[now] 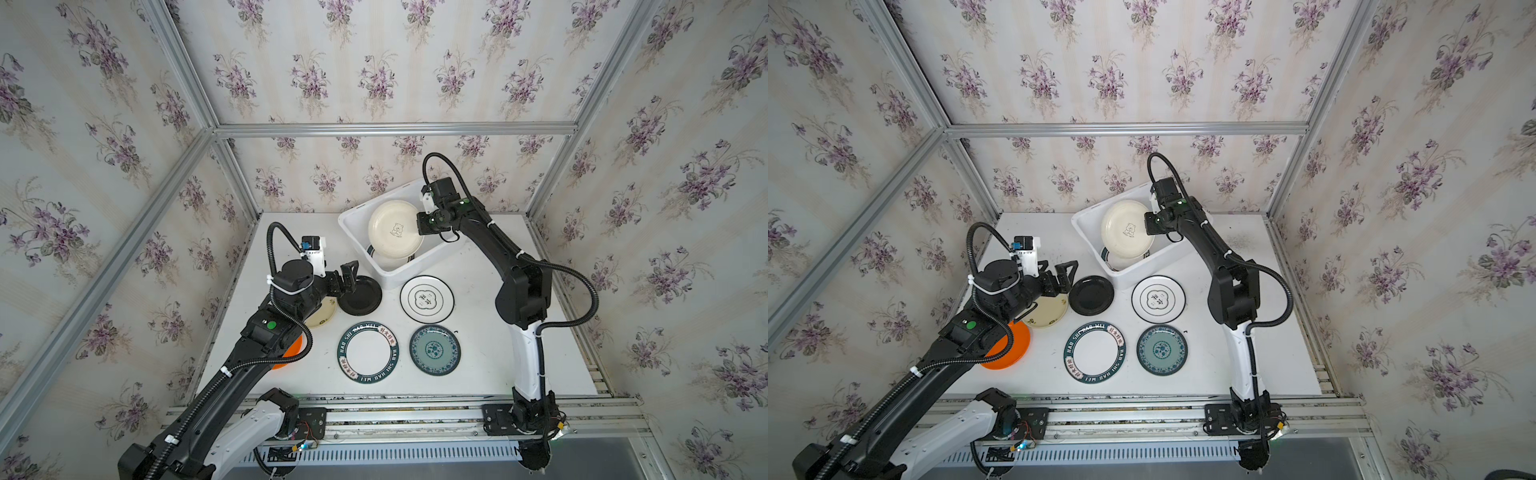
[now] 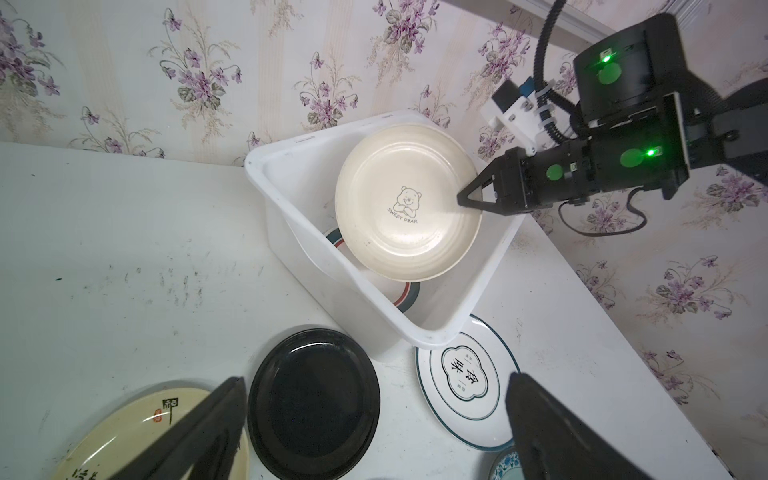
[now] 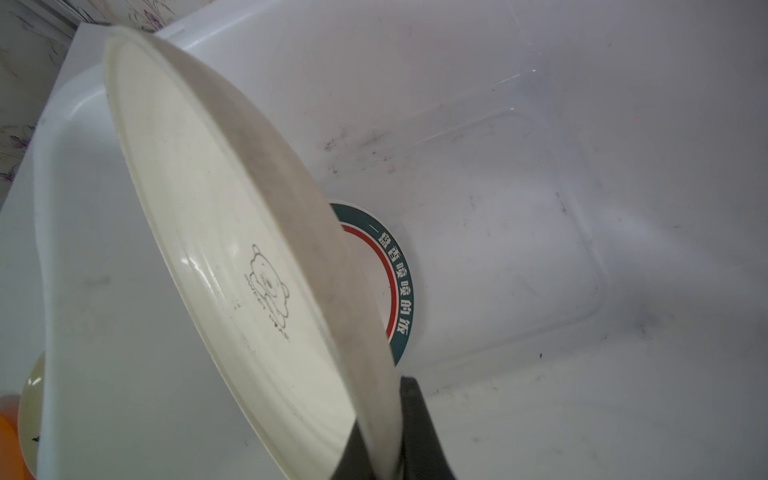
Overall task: Place the plates into the plastic bin on the countertop
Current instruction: 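Lower the bear plate into the white bin and open the right gripper, then withdraw the right gripper from the bin while the left arm nears the cream plate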
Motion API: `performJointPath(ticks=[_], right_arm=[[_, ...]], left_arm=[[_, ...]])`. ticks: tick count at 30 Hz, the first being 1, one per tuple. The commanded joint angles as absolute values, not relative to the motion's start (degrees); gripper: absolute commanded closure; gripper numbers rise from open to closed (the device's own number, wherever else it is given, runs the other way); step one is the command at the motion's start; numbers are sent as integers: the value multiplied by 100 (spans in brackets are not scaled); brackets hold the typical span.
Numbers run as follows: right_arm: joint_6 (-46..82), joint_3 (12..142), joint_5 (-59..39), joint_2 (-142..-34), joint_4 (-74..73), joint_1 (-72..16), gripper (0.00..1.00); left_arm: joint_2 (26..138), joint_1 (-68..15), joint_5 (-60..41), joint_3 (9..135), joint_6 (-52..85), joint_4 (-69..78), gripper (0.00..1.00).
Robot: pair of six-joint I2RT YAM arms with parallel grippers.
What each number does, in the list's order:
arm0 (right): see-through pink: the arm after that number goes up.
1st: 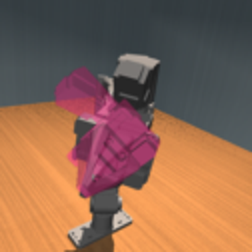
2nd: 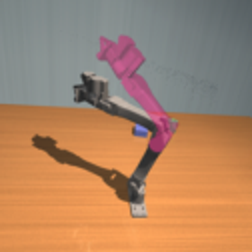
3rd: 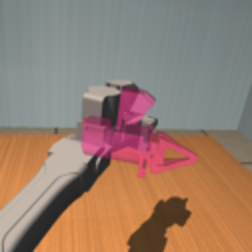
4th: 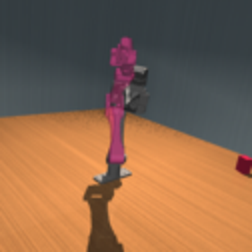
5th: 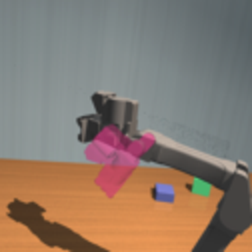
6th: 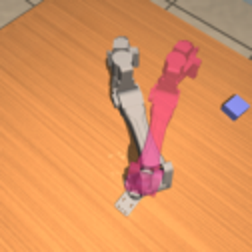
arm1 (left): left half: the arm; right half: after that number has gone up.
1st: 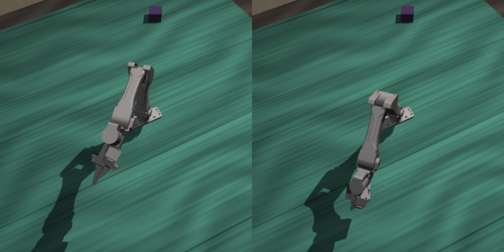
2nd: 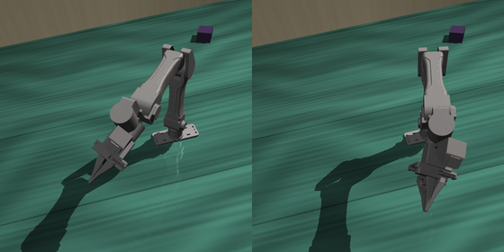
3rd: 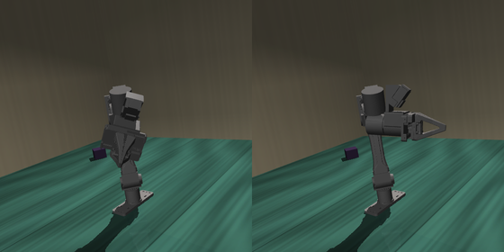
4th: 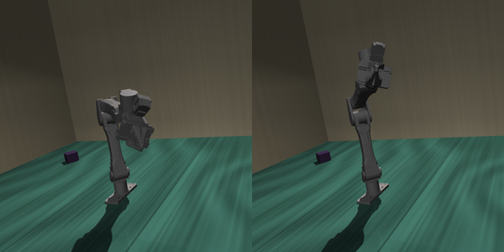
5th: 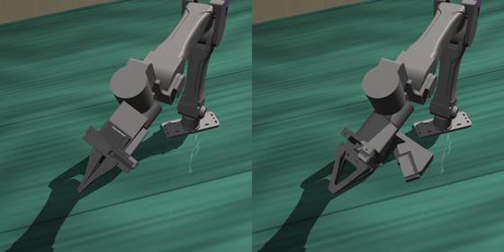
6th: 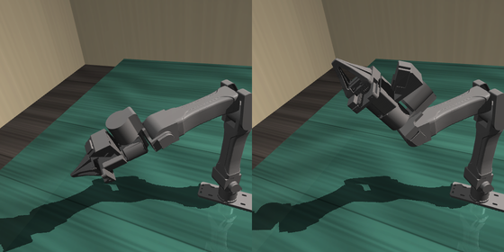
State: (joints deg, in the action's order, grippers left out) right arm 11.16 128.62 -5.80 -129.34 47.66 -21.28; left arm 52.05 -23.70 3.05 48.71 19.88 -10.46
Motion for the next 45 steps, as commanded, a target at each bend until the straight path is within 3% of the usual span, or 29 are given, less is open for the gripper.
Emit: performJointPath(ticks=[1,6,19,34,35,38,45], right_arm=[[1204,13578,-669,-13411,5163,-2128,100],[1256,14604,-629,-14187,5651,-2128,100],[1070,14636,-396,-14665,5785,-2179,100],[818,14641,-542,-14271,5555,-2250,34],[817,14635,-479,-14206,5514,-2256,21],[805,14637,-302,-13971,5369,-2259,3],[929,14615,70,-13238,5419,-2290,1]], left_arm=[[5187,-2356,676,5088,1764,-1165,1],[5115,-2355,858,5221,1687,-1318,1],[5348,-2338,1061,5218,1637,-1312,1],[5520,-2312,951,5292,1629,-1310,1],[5510,-2312,966,5276,1611,-1309,1],[5473,-2312,1043,5206,1624,-1313,1],[5416,-2303,1182,5086,1720,-1394,1]])
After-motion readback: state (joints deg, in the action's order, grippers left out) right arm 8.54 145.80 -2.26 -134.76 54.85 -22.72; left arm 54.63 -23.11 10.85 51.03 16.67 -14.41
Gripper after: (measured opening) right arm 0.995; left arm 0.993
